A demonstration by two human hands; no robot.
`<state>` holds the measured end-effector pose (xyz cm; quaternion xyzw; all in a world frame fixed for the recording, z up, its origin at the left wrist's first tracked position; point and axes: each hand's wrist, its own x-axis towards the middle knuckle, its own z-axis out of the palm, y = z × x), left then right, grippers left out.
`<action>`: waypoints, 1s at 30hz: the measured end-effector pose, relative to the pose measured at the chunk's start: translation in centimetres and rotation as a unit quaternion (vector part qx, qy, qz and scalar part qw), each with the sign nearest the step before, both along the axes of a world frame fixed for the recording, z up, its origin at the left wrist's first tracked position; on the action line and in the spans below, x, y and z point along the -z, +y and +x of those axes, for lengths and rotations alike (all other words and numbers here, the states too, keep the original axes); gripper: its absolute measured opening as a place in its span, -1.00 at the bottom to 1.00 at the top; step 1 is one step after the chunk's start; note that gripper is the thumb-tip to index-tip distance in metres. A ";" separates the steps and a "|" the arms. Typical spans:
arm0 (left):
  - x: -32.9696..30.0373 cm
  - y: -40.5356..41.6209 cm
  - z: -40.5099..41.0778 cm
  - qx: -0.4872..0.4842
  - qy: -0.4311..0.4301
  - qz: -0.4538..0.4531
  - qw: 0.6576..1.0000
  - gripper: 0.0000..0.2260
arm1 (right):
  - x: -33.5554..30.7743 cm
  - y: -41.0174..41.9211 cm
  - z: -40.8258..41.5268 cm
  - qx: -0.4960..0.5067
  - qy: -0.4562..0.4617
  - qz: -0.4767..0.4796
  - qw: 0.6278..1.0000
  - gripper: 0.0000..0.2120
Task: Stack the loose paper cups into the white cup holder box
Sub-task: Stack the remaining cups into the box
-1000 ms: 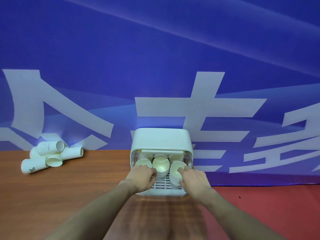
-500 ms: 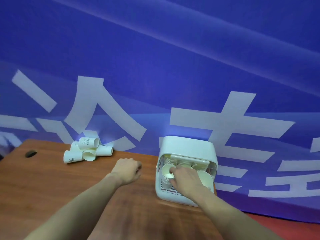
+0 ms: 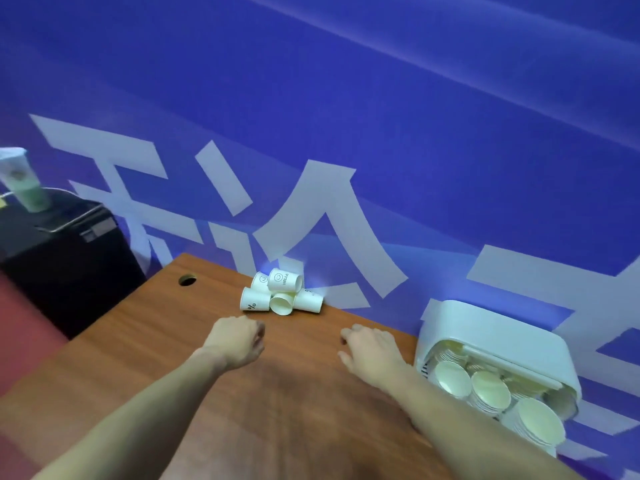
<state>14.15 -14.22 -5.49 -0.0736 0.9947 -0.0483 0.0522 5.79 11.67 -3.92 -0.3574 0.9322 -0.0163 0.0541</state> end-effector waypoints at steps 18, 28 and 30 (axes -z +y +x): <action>7.5 -14.6 -8.2 -0.098 -0.037 0.098 0.990 -0.72 | 4.9 -17.9 -9.1 -0.039 0.003 0.106 0.994 -0.75; 14.3 -17.4 -15.1 -0.260 -0.005 0.250 0.932 -0.70 | 8.8 -26.3 -17.1 -0.119 0.028 0.189 0.974 -0.37; 15.2 -17.6 -15.8 -0.282 -0.011 0.306 0.909 -0.67 | 9.7 -27.1 -18.3 -0.123 0.033 0.194 0.973 -0.25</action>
